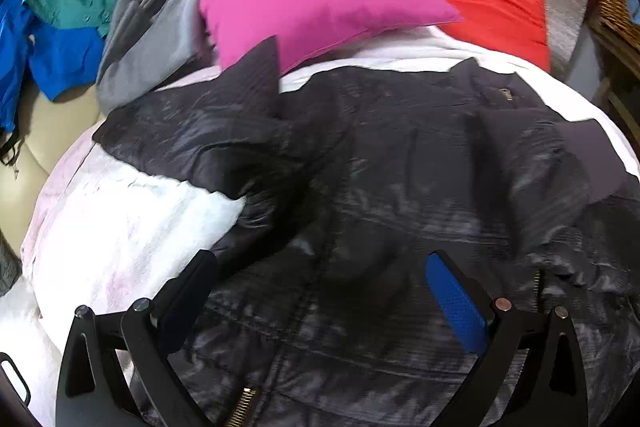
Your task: Fold large clothes
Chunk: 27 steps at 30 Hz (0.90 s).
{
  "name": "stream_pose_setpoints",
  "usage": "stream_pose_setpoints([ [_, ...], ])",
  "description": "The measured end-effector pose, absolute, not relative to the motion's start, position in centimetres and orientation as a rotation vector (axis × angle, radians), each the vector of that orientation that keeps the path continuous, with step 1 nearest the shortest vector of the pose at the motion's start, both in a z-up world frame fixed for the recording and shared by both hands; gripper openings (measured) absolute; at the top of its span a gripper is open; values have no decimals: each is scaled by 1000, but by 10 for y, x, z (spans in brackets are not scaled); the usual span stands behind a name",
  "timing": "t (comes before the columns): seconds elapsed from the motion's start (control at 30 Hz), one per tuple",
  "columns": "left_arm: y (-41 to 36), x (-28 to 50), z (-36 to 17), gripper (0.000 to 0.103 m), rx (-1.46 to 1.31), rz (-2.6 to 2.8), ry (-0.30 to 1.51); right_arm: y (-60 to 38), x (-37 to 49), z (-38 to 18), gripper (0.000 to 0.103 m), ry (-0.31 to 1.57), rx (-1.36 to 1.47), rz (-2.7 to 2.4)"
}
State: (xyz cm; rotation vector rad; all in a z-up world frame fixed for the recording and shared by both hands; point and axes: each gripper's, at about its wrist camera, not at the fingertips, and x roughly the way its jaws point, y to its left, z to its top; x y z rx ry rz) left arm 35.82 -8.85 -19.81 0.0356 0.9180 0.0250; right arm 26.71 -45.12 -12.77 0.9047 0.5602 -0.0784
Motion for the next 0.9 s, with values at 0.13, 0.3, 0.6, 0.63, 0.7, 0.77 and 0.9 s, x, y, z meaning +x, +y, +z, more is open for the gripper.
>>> stream_pose_setpoints([
  [0.13,-117,356,-193,103,70,-58,884,-480,248,-144,77,587,901,-296],
  [0.3,-159,368,-181,103,68,-189,837,-490,262,-178,77,718,976,-243],
  [0.6,-224,391,-203,103,200,-274,842,-468,288,-197,31,870,827,-279],
  [0.63,-222,390,-204,100,196,-275,843,-466,287,-191,26,849,804,-289],
  [0.7,-218,394,-206,86,155,-287,862,-466,283,-184,21,813,779,-298],
  [0.77,-211,399,-206,60,105,-311,877,-469,275,-176,19,775,776,-305],
  [0.9,-192,405,-204,44,-9,-308,906,-476,263,-163,10,715,739,-367],
])
